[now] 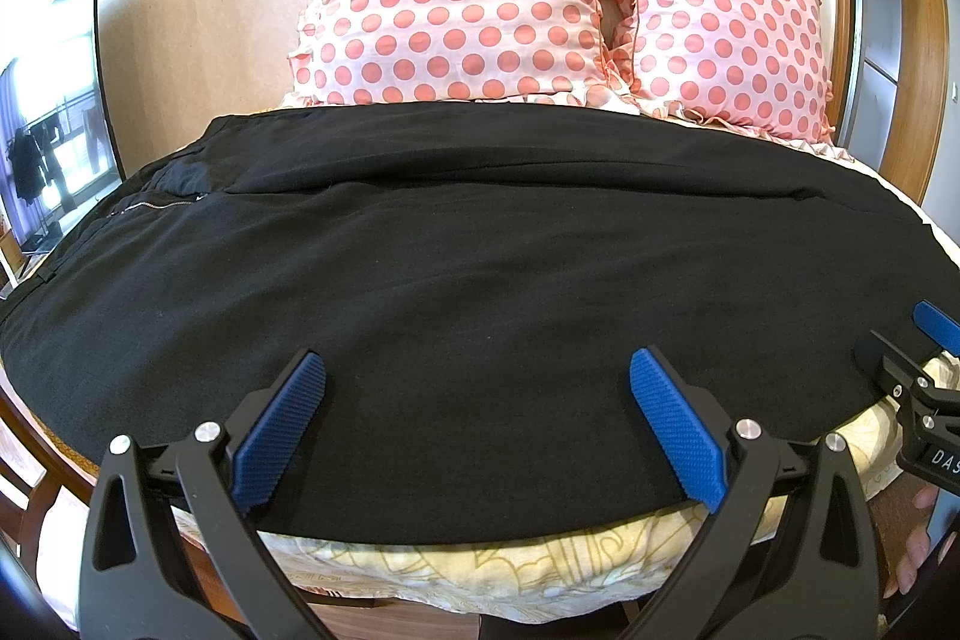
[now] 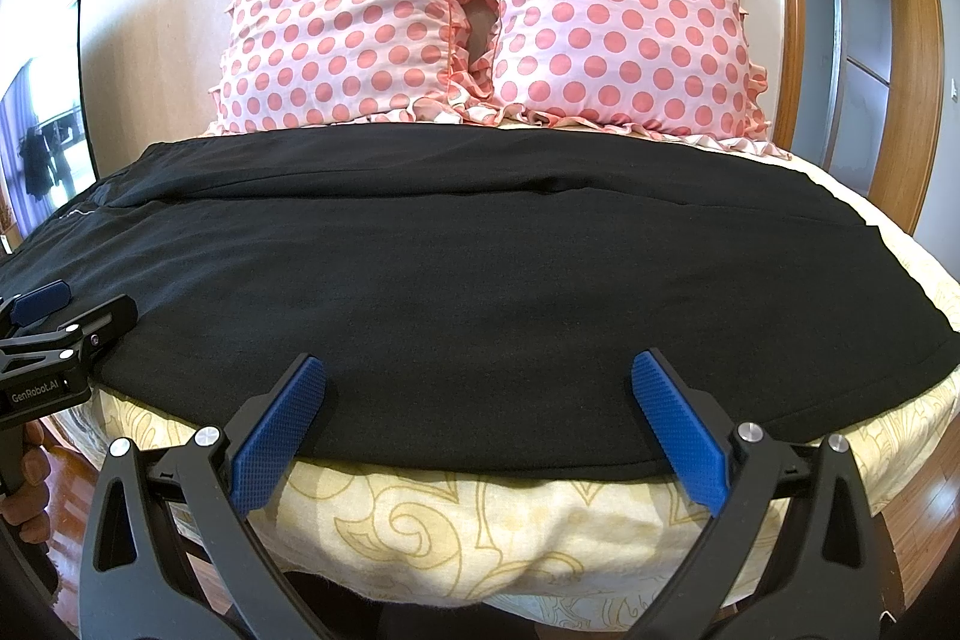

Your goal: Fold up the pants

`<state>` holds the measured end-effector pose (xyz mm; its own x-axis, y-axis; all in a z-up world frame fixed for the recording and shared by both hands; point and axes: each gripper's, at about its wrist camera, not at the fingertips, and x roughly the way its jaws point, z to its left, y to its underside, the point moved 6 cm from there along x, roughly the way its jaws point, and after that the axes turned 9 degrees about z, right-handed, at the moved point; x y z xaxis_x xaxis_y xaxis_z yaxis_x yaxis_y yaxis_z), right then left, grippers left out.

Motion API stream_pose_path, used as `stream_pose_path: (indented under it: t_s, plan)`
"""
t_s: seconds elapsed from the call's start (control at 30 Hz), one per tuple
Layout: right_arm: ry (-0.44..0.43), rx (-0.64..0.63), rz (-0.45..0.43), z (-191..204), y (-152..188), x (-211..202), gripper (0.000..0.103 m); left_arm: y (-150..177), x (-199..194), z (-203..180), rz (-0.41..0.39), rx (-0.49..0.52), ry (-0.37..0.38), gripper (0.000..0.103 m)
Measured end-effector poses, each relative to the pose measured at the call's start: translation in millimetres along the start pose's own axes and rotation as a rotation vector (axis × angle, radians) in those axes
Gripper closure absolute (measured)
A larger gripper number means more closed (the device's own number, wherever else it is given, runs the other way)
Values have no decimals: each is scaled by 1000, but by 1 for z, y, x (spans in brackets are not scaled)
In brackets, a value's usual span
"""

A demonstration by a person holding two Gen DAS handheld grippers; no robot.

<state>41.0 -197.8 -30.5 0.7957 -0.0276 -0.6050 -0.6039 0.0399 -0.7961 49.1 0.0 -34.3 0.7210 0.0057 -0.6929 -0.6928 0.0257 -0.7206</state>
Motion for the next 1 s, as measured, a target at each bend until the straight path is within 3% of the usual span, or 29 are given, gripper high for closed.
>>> stream_pose_path:
  t_s: [1.0]
  plan:
    - [1,-1,1,2,3,1,1,0,0,0,0,1,-1,2]
